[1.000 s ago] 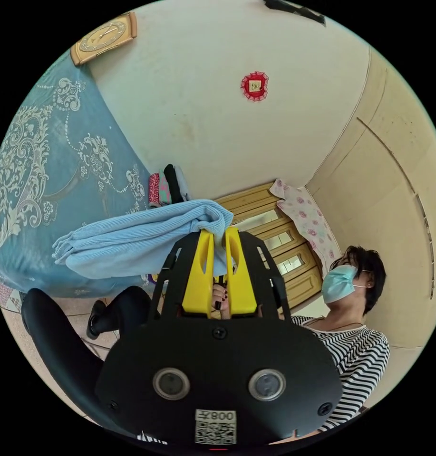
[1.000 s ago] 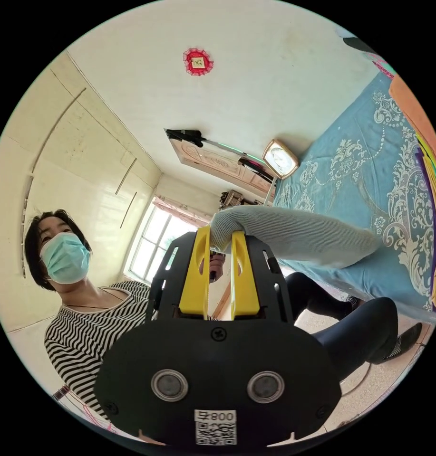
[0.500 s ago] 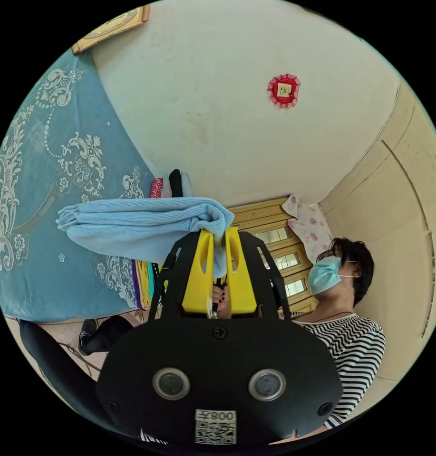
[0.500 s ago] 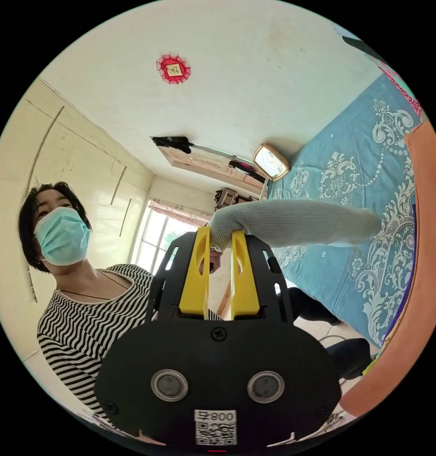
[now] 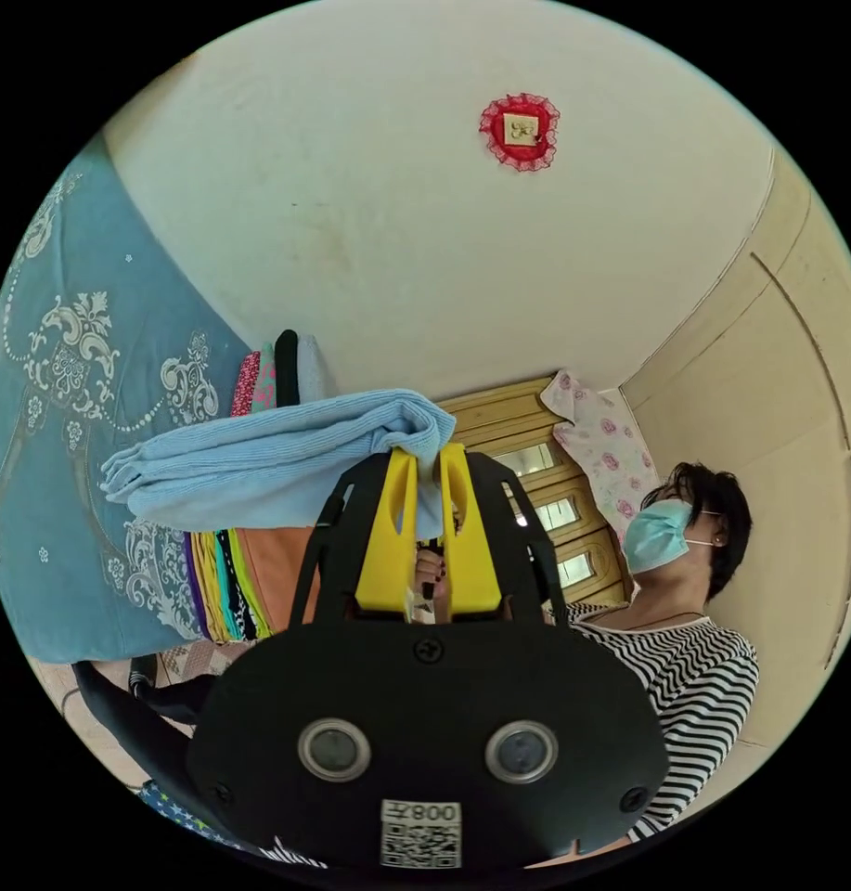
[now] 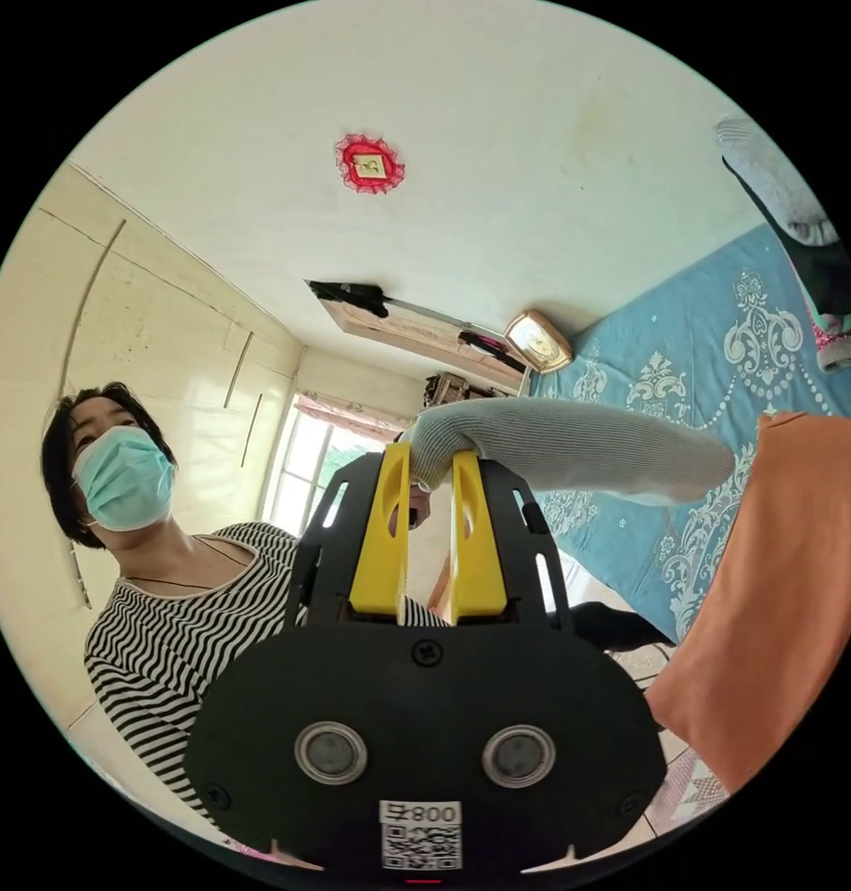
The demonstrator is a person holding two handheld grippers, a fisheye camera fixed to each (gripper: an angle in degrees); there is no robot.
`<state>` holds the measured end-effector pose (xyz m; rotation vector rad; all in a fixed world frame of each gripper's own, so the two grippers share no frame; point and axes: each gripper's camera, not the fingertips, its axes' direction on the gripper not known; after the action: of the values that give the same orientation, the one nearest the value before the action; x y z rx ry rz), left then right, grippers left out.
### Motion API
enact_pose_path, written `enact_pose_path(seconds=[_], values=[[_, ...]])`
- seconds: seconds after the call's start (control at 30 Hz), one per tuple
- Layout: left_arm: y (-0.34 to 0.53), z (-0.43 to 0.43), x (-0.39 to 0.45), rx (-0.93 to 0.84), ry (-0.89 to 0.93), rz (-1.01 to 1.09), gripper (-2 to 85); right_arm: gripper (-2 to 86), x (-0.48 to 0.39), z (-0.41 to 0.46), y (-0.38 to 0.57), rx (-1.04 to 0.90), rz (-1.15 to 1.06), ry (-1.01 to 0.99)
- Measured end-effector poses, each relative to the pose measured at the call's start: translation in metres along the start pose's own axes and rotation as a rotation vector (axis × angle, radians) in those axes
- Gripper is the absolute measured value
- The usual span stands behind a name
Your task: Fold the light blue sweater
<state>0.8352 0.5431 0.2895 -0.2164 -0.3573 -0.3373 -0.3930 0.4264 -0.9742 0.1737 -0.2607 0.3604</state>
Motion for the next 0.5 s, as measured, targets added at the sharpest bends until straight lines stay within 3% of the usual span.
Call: enact_pose_path(seconds=[0.2, 0.5], values=[[-0.144, 0.094, 0.061, -0.096, 0.100, 0.039, 4.2, 6.8, 0.018, -0.078, -0.109, 0.106, -0.011, 0.093], [-0.343, 0.266, 0.256, -0.098, 0.165, 0.383, 4.6, 7.0, -0.030, -0.256, -0.312, 0.233, -0.310, 0.226]])
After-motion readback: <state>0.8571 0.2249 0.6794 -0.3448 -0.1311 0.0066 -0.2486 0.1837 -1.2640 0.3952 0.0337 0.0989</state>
